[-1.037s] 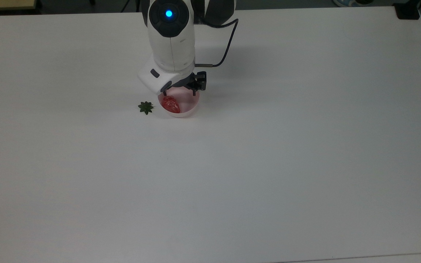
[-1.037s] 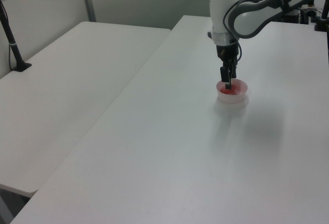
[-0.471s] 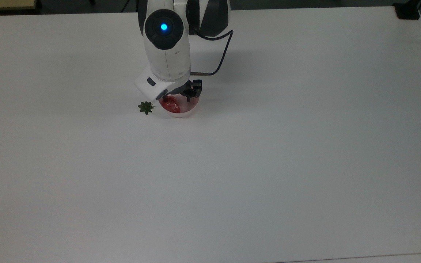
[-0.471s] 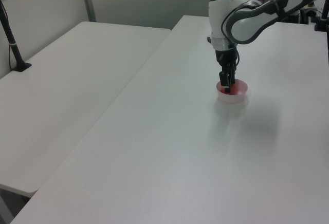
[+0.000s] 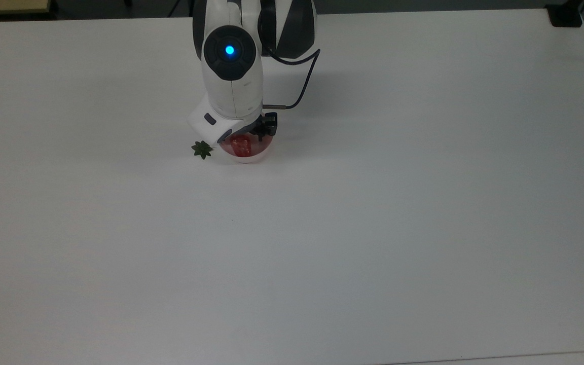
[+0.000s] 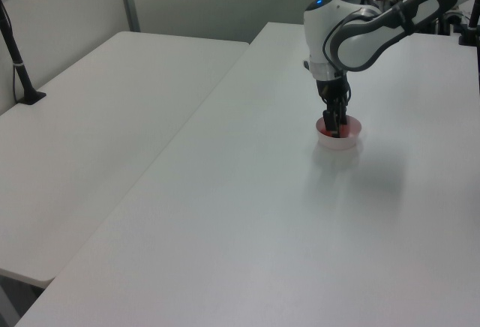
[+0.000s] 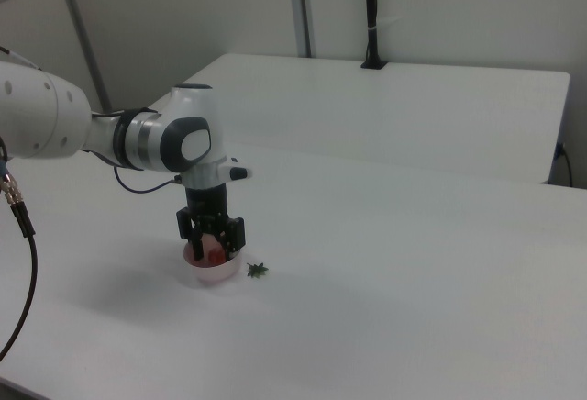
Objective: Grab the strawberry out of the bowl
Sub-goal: 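Close the gripper around the red strawberry inside the bowl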
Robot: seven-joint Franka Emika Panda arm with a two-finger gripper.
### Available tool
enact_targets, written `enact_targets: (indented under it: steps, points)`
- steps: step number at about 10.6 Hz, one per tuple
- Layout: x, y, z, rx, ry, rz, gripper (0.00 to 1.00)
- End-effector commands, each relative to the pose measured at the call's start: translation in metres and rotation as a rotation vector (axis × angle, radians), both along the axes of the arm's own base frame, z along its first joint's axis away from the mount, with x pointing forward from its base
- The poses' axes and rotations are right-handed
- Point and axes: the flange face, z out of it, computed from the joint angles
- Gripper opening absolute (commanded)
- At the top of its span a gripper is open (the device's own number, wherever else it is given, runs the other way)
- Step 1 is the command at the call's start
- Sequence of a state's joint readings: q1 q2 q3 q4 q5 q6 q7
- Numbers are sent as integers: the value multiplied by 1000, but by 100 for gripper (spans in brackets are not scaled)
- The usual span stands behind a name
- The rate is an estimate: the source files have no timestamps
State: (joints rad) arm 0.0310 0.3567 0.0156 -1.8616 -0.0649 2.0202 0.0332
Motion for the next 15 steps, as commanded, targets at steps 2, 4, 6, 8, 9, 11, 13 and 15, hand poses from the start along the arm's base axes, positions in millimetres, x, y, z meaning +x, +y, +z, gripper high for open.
enact_targets:
  steps: [2, 4, 6, 8, 9, 11, 13, 15]
  points:
    - [-6, 6, -9, -24, -1, 9, 67]
    - [-4, 3, 0, -23, -16, 4, 55]
    - [-3, 2, 16, -17, -44, -3, 62]
    - [-2, 0, 22, -16, -56, -10, 72]
    - [1, 0, 23, -12, -80, -11, 71]
    - [5, 1, 20, -12, -117, -27, 70]
    - [5, 2, 14, -17, -108, -22, 68]
    - [5, 2, 15, -17, -109, -20, 45]
